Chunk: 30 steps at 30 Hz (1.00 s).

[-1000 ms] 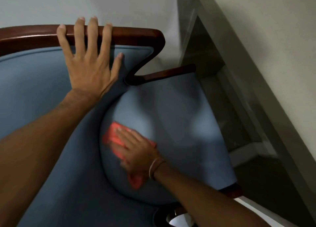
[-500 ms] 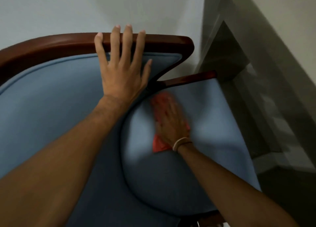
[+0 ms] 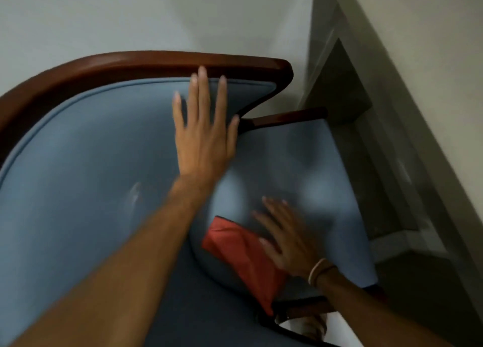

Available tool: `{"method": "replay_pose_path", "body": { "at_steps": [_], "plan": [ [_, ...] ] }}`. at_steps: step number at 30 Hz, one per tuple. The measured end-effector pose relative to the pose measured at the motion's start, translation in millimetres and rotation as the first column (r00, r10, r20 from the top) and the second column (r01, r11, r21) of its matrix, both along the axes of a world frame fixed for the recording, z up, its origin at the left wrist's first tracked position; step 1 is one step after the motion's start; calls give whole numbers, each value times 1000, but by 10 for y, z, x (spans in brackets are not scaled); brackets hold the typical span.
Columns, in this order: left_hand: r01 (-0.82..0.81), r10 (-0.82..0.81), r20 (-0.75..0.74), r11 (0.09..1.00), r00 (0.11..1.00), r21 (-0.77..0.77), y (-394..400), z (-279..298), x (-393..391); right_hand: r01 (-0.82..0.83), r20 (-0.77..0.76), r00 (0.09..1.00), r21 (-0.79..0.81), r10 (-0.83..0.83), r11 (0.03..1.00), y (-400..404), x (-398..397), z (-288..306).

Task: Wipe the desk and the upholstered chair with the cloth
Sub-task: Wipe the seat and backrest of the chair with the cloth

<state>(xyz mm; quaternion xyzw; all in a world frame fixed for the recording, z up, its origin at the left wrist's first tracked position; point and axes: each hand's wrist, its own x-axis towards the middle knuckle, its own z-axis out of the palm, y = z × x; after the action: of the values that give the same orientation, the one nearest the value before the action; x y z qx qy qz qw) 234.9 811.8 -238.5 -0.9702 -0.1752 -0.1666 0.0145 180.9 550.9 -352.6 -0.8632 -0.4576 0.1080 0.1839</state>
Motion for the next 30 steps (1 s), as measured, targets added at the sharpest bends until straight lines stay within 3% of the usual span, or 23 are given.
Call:
{"method": "replay_pose_path", "body": {
  "at_steps": [5,8,10,16,20,24,27,30],
  "plan": [
    [54,-158,-361,958,919,-282,-975,-632,-1071,253,118,965,-154,-236,955,-74,666,-41],
    [-218,12,-596,937,803,-274,-1410,-939,-1499,316,128,948,-263,-292,911,-103,793,-190],
    [-349,87,-673,899,735,-265,-1602,-1034,-1640,303,118,953,-284,-281,910,-136,764,-307],
    [-430,140,-716,871,684,-240,-1702,-1043,-1454,335,72,942,-257,-327,906,-115,671,-362],
    [-259,-35,-767,930,641,-259,-1464,-1019,-1482,305,-64,941,-273,-334,912,-96,599,-148],
    [-125,-214,-707,910,675,-395,-1042,-702,-1458,310,-126,931,-221,-343,925,6,447,252],
    [-149,-174,-641,896,747,-418,-775,-360,-1539,340,-155,918,-162,-364,926,188,276,648],
    [-374,-75,-736,823,673,-426,-895,-258,-1633,367,-225,892,-150,-393,918,313,148,863]
  ]
}}
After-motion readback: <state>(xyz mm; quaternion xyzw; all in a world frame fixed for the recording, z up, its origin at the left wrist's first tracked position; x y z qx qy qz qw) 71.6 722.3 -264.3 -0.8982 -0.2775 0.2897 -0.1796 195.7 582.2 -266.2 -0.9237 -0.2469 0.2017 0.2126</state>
